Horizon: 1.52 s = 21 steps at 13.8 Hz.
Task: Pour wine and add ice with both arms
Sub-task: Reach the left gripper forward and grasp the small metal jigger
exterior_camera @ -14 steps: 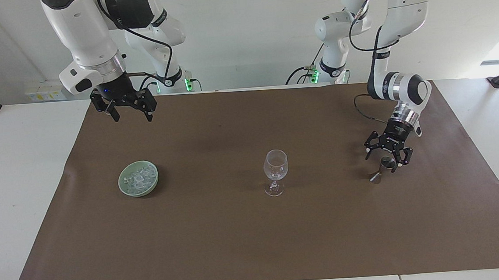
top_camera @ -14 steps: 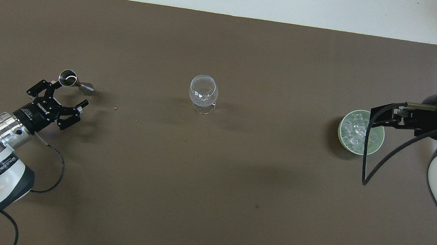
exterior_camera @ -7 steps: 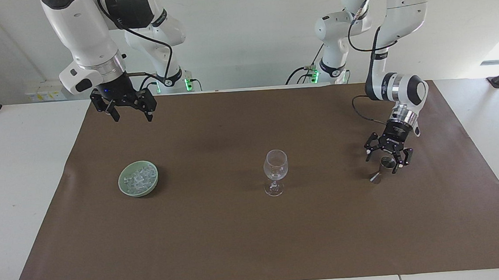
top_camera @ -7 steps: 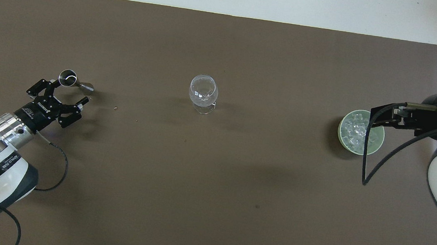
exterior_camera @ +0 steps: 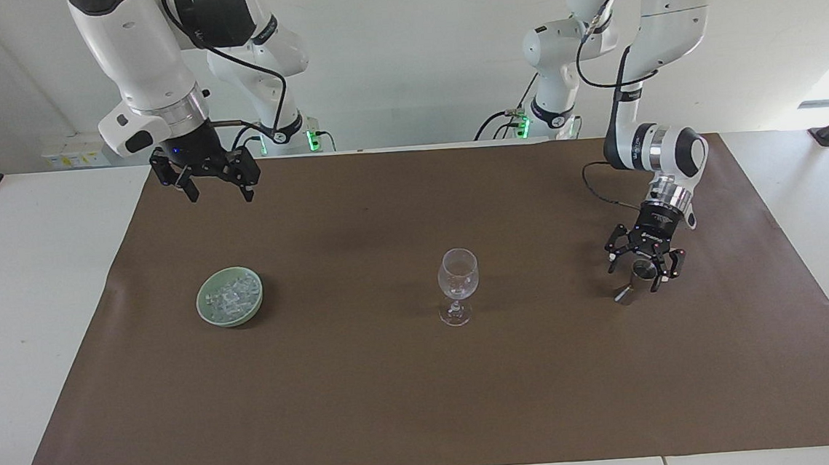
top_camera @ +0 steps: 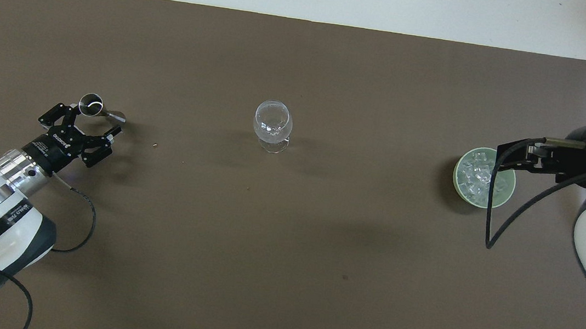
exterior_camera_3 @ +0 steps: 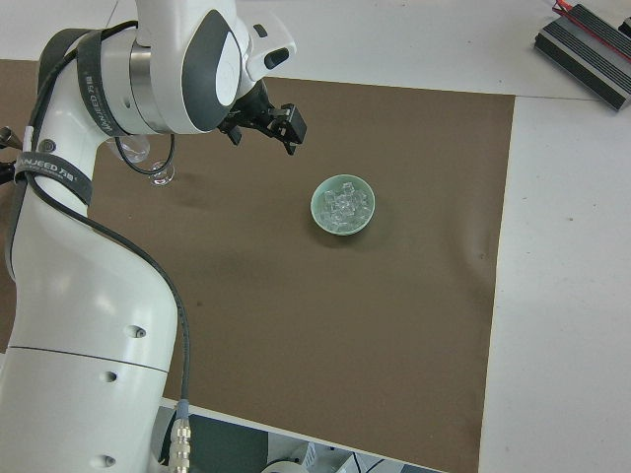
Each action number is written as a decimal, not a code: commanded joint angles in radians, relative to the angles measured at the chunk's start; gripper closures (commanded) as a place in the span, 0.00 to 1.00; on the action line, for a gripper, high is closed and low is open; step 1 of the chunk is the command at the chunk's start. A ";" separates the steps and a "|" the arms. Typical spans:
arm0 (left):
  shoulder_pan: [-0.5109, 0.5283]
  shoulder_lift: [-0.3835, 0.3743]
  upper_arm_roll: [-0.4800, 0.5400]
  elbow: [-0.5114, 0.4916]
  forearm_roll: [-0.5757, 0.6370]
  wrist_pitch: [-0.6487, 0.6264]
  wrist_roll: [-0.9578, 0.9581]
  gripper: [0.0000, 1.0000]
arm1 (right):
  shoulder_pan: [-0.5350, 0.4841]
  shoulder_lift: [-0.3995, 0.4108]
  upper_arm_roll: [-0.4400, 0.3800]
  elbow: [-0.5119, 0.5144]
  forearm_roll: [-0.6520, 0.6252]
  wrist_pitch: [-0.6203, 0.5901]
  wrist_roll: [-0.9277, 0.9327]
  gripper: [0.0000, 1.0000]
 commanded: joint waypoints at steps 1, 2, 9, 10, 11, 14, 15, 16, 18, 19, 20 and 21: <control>-0.020 0.019 0.007 0.021 -0.037 0.026 0.016 0.17 | -0.007 -0.013 0.004 -0.013 0.011 -0.001 -0.021 0.00; -0.020 0.025 0.007 0.029 -0.038 0.029 0.016 0.18 | -0.007 -0.013 0.004 -0.014 0.011 -0.003 -0.021 0.00; -0.040 0.032 0.007 0.037 -0.059 0.040 0.019 0.44 | -0.007 -0.013 0.005 -0.013 0.011 -0.001 -0.021 0.00; -0.041 0.032 0.007 0.037 -0.059 0.040 0.021 0.49 | -0.007 -0.013 0.004 -0.014 0.011 -0.003 -0.021 0.00; -0.041 0.032 0.007 0.037 -0.059 0.040 0.021 0.57 | -0.007 -0.013 0.004 -0.014 0.011 -0.001 -0.021 0.00; -0.040 0.032 0.009 0.035 -0.059 0.041 0.021 0.76 | -0.007 -0.013 0.004 -0.014 0.011 -0.001 -0.021 0.00; -0.040 0.032 0.009 0.034 -0.059 0.040 0.021 0.80 | -0.007 -0.013 0.004 -0.013 0.011 -0.001 -0.021 0.00; -0.038 0.032 0.009 0.032 -0.059 0.040 0.021 0.80 | -0.007 -0.013 0.004 -0.013 0.011 -0.003 -0.021 0.00; -0.038 0.032 0.009 0.030 -0.059 0.041 0.019 0.88 | -0.007 -0.013 0.004 -0.014 0.011 -0.003 -0.021 0.00; -0.037 0.030 0.009 0.029 -0.059 0.041 0.019 0.98 | -0.007 -0.013 0.004 -0.014 0.011 -0.001 -0.021 0.00; -0.033 0.030 0.007 0.029 -0.059 0.041 0.018 1.00 | -0.007 -0.013 0.004 -0.014 0.011 -0.003 -0.021 0.00; -0.032 0.030 0.007 0.030 -0.059 0.043 0.018 1.00 | -0.007 -0.013 0.004 -0.013 0.011 -0.001 -0.021 0.00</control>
